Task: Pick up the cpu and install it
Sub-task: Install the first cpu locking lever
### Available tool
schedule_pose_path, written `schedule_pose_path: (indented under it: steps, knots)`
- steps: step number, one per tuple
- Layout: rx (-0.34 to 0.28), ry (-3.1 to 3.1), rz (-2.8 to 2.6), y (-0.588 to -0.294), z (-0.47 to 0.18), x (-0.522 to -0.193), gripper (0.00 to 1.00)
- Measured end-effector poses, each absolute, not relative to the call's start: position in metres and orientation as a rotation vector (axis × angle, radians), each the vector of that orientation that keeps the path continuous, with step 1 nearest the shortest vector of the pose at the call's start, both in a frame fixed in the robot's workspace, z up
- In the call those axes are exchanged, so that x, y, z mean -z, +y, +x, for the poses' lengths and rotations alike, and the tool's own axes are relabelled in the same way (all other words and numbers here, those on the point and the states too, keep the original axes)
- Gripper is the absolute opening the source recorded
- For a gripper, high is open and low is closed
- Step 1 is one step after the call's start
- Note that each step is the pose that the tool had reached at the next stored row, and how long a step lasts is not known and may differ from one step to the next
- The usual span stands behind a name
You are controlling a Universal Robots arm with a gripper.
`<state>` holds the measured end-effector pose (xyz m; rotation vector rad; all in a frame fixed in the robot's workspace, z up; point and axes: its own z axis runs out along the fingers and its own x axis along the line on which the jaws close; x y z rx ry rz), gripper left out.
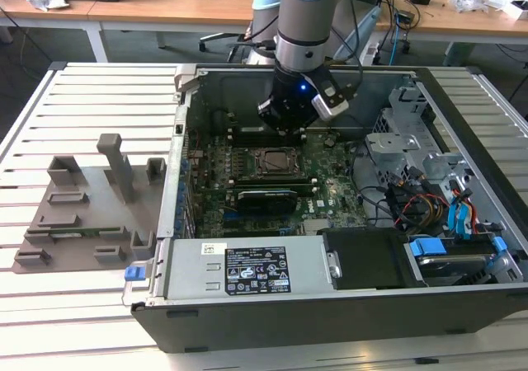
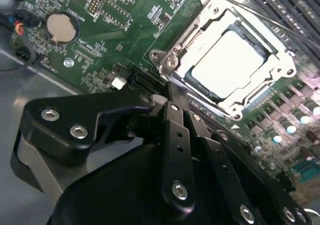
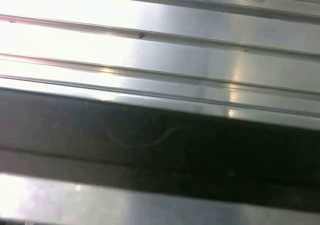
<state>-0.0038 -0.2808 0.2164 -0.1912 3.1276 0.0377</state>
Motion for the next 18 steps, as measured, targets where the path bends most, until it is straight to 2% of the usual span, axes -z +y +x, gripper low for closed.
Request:
schedule_pose_path:
  steps: [3,8,14,18]
  knots:
    - [-0.024,3.127,-0.191,-0.285,-0.004,-0.219,0.11]
    - [0.033,3.128,-0.191,-0.307,-0.005,-0.219,0.11]
    - [0.061,3.129,-0.191,-0.313,-0.005,-0.22,0.11]
    - [0.082,3.129,-0.192,-0.314,-0.005,-0.242,0.11]
